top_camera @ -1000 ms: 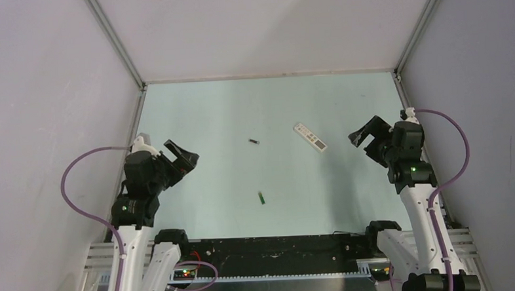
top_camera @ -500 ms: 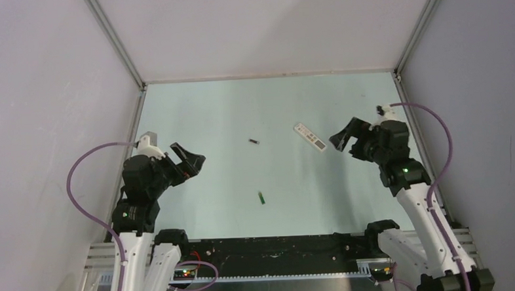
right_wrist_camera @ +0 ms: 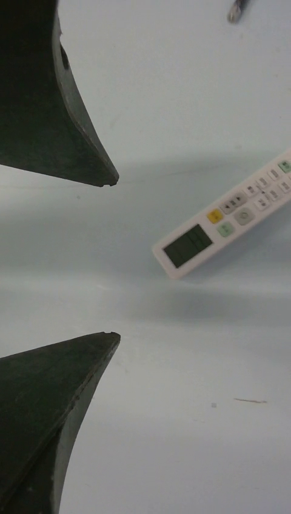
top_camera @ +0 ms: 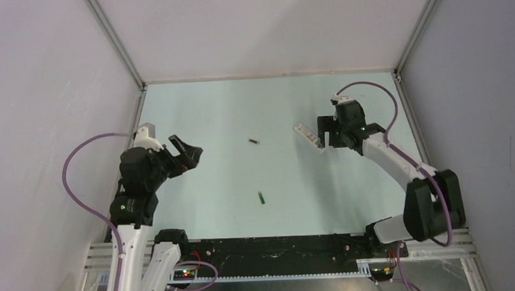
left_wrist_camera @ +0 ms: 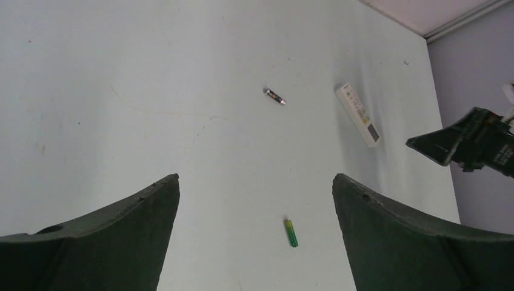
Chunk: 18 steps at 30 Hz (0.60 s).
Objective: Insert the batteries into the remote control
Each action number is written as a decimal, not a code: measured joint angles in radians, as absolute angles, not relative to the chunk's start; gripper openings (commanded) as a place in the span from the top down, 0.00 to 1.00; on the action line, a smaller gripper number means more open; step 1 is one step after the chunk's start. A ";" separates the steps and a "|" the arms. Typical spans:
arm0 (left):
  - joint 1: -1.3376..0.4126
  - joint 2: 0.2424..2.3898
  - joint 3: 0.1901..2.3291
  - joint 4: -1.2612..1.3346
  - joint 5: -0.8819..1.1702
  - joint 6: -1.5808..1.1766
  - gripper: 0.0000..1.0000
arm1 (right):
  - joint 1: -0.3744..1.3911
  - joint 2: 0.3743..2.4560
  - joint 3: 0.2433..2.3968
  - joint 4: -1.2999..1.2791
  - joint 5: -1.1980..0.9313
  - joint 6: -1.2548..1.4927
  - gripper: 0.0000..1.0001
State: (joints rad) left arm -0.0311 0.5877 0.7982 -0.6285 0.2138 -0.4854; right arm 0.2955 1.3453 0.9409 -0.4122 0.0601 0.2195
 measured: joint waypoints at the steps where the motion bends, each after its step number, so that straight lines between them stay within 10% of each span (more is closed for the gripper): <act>1: -0.031 0.598 0.801 -0.619 0.217 -0.485 0.02 | 0.295 1.381 0.962 -0.410 0.064 0.195 0.07; 18: -0.031 0.704 0.797 -0.544 0.274 -0.492 0.02 | 0.304 1.795 1.150 -0.400 0.014 0.033 0.14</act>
State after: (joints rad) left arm -0.0311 0.7040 0.7975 -0.5438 0.2737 -0.4919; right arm 0.3038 1.7954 1.1503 -0.3996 0.0135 0.0334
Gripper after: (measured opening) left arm 0.985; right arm 0.874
